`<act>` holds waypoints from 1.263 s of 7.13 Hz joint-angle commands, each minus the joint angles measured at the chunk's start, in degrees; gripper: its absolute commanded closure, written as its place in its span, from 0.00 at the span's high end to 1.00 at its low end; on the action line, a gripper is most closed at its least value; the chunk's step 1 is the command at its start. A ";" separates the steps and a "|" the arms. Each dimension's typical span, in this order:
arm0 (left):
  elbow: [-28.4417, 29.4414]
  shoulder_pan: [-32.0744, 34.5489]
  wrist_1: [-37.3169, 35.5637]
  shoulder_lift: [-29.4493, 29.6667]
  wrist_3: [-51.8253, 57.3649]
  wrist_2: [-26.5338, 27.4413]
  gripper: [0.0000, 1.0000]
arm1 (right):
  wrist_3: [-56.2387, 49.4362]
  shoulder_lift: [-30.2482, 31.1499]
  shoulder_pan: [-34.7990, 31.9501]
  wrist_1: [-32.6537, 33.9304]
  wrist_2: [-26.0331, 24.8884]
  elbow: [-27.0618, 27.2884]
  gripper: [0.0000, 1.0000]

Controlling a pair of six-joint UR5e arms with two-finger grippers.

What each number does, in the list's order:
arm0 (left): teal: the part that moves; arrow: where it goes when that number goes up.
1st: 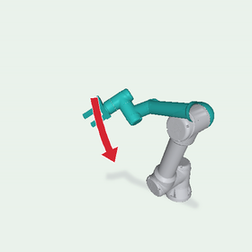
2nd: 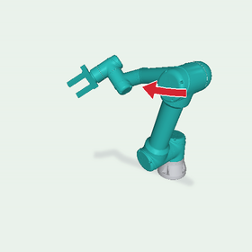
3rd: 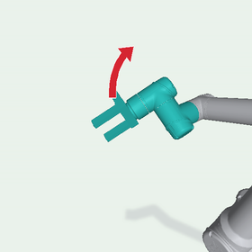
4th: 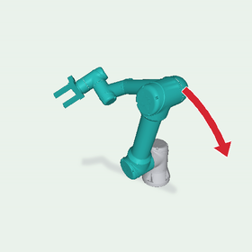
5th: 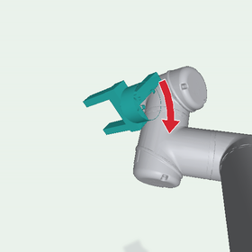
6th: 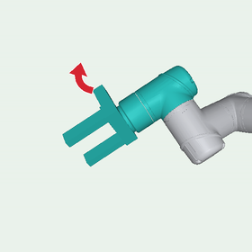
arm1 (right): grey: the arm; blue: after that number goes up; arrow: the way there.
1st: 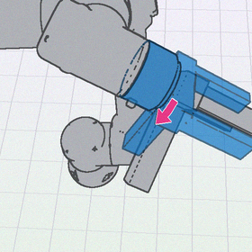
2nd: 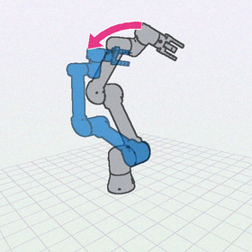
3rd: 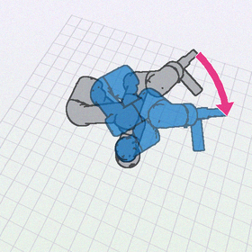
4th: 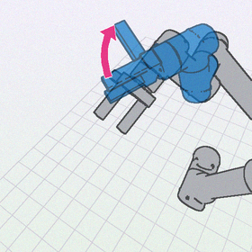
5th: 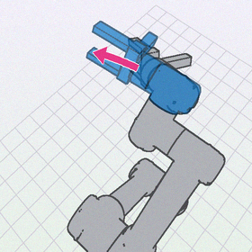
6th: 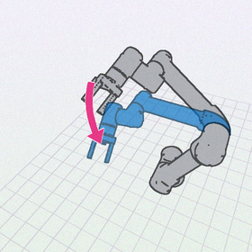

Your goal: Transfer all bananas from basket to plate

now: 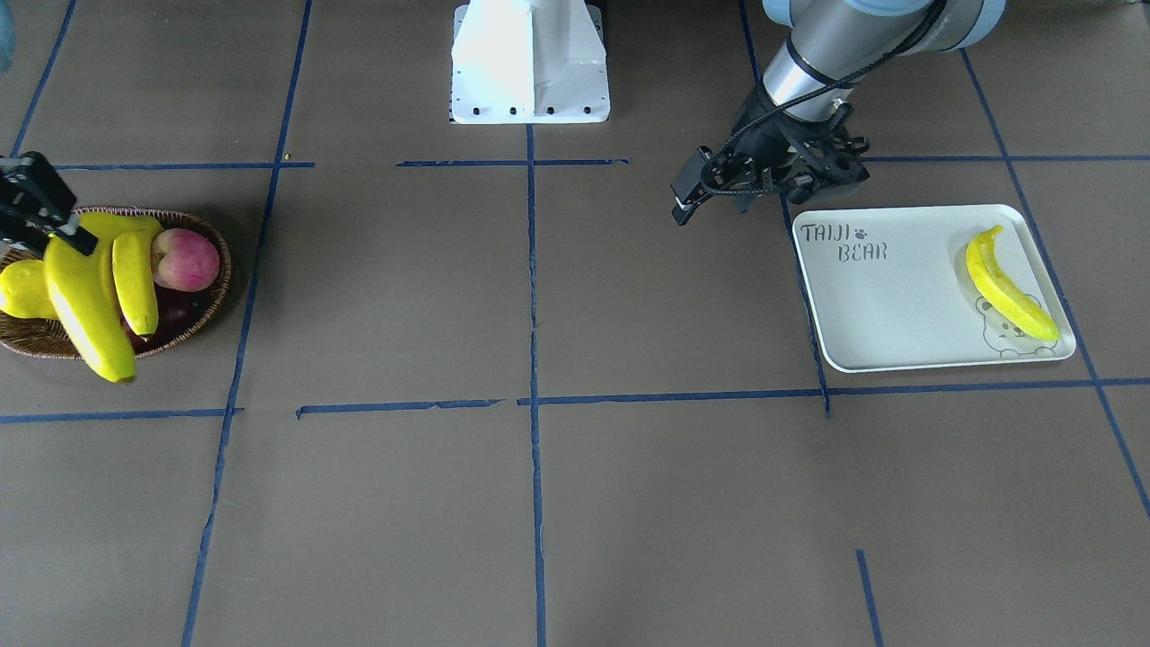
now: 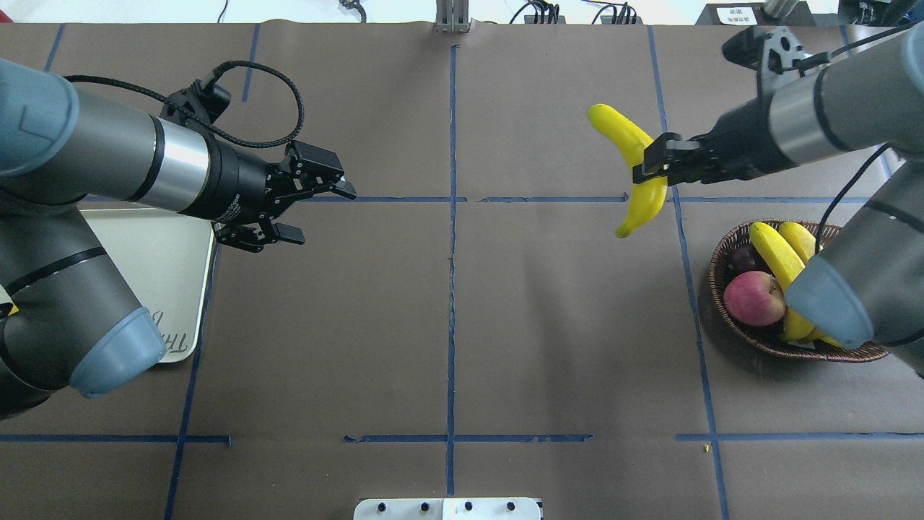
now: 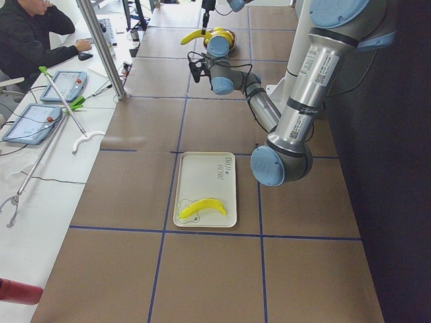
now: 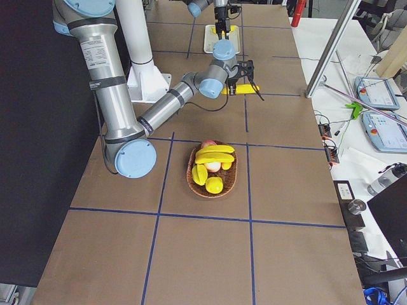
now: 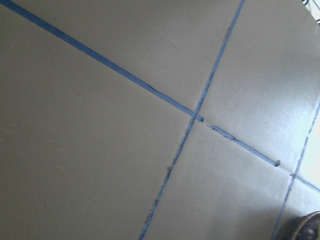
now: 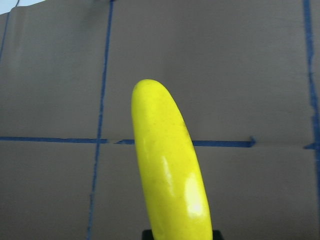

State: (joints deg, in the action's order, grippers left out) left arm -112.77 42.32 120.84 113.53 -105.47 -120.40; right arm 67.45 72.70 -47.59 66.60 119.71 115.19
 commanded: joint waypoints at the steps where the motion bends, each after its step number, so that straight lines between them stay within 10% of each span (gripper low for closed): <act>1: 2.10 -0.23 2.82 3.95 -8.22 0.08 0.99 | 6.53 -4.13 15.27 0.71 -19.51 4.32 0.01; 4: 7.64 -0.66 3.18 9.33 -12.55 1.31 0.99 | 8.47 -10.80 29.19 6.15 -38.55 5.40 0.01; 9: 9.15 -4.61 3.26 11.80 -13.18 2.45 0.99 | 8.75 -11.70 30.45 6.17 -39.73 5.48 0.01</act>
State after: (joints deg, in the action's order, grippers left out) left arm -103.77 38.79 124.05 124.70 -118.61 -118.48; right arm 76.10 61.07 -17.42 72.76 80.02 120.73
